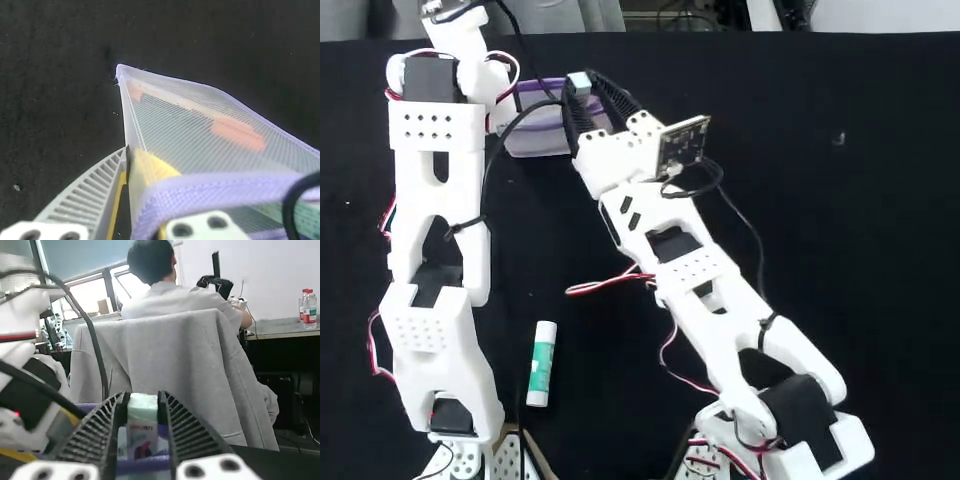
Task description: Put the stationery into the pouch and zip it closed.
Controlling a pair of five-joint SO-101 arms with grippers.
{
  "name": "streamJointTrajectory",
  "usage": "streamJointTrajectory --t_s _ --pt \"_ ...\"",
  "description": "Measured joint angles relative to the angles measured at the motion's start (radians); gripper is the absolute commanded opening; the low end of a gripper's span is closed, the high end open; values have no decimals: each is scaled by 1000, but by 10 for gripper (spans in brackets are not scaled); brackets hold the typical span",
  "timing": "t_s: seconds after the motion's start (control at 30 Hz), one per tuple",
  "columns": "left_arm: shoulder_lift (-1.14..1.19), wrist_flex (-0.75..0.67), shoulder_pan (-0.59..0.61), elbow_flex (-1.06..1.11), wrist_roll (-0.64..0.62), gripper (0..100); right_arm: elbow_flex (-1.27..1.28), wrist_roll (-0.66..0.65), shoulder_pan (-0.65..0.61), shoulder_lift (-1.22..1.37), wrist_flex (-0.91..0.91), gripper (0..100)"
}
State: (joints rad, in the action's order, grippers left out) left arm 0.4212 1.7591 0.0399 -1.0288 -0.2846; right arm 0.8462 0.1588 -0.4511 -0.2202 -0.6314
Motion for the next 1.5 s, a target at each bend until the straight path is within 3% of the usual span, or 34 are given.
streamJointTrajectory --t_s 0.23,0.43,0.7,1.1,1.4,1.5 --pt "0 0 32 0 0 28 0 -2 -31 8 -9 250" --pt "2 0 48 0 -2 29 2 -6 -28 11 -6 257" --pt "3 0 120 0 -2 29 2 -6 -5 -114 54 167" --pt "3 -11 213 0 -2 29 2 -6 14 -580 640 142" --pt "3 -12 290 0 -2 29 2 -6 -95 -667 1106 145" --pt "3 -26 308 0 -2 29 2 -61 -158 -667 1264 145"
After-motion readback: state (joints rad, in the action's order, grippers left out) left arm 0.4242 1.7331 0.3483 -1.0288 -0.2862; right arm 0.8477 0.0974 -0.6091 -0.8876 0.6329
